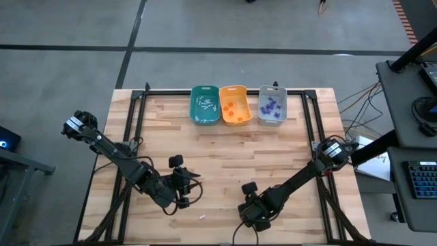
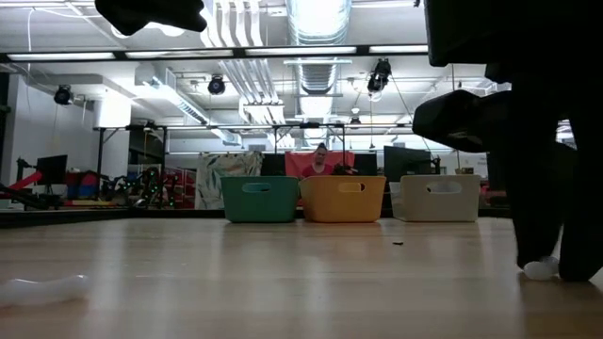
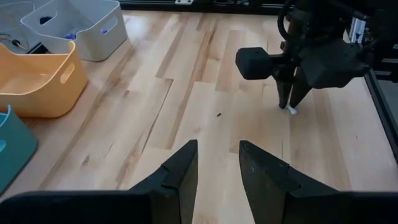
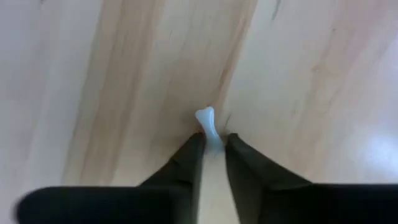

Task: Sort Halloween decoration
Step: Put the white bone toy into the blue bin

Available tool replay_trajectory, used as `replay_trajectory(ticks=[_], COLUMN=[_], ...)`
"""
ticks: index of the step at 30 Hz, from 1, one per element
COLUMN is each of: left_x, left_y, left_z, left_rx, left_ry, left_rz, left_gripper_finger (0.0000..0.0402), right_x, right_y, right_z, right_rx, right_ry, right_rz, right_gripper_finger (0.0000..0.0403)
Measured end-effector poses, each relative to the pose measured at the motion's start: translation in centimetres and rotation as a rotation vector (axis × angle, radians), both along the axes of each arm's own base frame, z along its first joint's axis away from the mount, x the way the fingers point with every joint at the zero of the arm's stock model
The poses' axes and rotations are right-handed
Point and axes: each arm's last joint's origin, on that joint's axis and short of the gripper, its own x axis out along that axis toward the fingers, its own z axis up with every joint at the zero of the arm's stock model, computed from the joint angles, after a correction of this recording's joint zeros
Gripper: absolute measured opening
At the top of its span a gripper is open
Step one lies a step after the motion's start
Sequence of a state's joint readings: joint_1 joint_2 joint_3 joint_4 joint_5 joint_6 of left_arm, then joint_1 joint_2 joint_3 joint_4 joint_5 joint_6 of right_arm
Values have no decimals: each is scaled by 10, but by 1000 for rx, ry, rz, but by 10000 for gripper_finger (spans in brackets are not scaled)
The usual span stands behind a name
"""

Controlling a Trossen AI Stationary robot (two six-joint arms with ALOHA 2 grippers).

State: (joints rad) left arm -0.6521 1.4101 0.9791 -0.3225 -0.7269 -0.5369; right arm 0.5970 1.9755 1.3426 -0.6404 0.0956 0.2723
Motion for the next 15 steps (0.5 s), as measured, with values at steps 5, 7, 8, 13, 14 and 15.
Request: replay_trajectory(ticks=[5,7,8,13,14,15], left_x=[0,0,0,0,0,0], left_y=[0,0,0,0,1,1], left_z=[0,0,0,0,0,-1], left_rx=[0,0,0,13,14,16], left_ry=[0,0,0,-9,-9,-7], left_rz=[0,0,0,16,17,17], left_gripper_finger=[100,100,100,100,100,100], right_x=[0,1,1,3,4,5], right_y=[0,-1,-1,-3,-4,-6], right_z=[0,0,0,10,13,16], right_rx=[2,3,4,13,10,6], right_ry=[2,3,3,-13,-22,-34], right_rz=[26,27,25,19,14,9], right_gripper_finger=[16,14,14,13,12,12])
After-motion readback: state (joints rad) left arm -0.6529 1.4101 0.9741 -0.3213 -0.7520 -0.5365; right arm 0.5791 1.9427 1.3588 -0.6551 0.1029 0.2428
